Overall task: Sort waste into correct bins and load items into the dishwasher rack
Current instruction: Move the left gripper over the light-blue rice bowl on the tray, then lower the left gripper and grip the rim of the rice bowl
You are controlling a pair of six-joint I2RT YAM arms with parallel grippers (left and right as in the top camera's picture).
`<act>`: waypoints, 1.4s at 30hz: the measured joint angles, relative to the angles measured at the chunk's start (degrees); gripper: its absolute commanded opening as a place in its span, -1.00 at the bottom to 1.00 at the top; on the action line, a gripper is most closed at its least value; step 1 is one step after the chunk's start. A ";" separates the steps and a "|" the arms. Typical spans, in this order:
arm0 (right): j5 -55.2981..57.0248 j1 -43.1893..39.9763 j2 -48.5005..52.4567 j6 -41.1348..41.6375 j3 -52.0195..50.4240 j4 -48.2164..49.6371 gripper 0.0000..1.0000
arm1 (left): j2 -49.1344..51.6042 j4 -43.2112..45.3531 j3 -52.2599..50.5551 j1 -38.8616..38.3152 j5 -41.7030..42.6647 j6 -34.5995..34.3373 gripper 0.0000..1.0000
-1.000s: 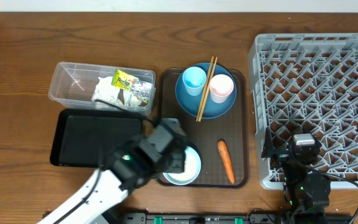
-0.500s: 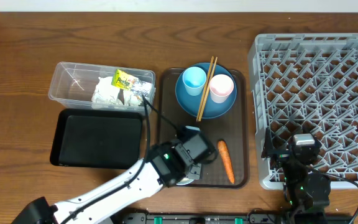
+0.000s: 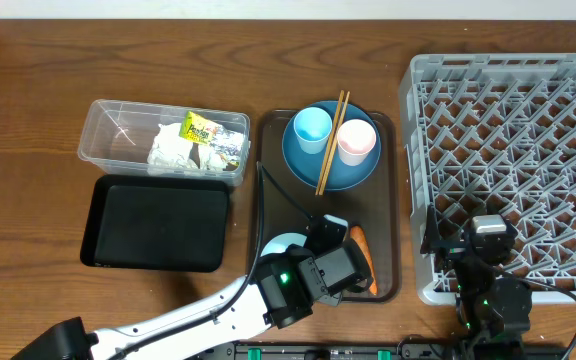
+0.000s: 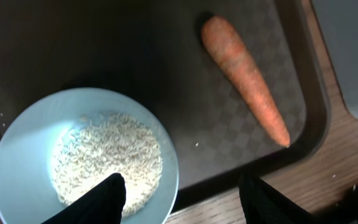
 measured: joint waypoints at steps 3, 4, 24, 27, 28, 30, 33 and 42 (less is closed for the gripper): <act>0.00 0.00 0.00 0.00 0.00 0.00 0.98 | 0.11 0.59 0.02 0.00 -0.81 0.00 0.23; 0.00 0.00 0.00 0.00 0.00 0.00 0.98 | 0.31 0.70 0.02 0.00 -0.87 0.00 0.23; 0.00 0.00 0.00 0.00 0.00 0.00 0.99 | 12.15 2.43 0.04 0.00 -1.09 0.00 0.08; 0.00 0.00 0.00 0.00 0.00 0.00 0.99 | 12.55 3.34 0.04 0.00 -1.29 -0.02 0.05; 0.00 0.00 0.00 0.00 0.00 0.00 0.99 | 12.57 3.54 0.04 0.00 -1.36 0.00 0.01; 0.00 0.00 0.00 0.00 0.00 0.00 0.98 | 12.63 3.67 0.04 0.00 -1.97 -0.04 -0.02; 0.00 0.00 0.00 0.00 0.00 0.00 0.98 | 12.68 3.69 0.04 0.00 -2.56 -0.02 -0.06; 0.00 0.00 0.00 0.00 0.00 0.00 0.99 | 12.68 4.44 0.04 0.00 -3.43 -0.02 -0.09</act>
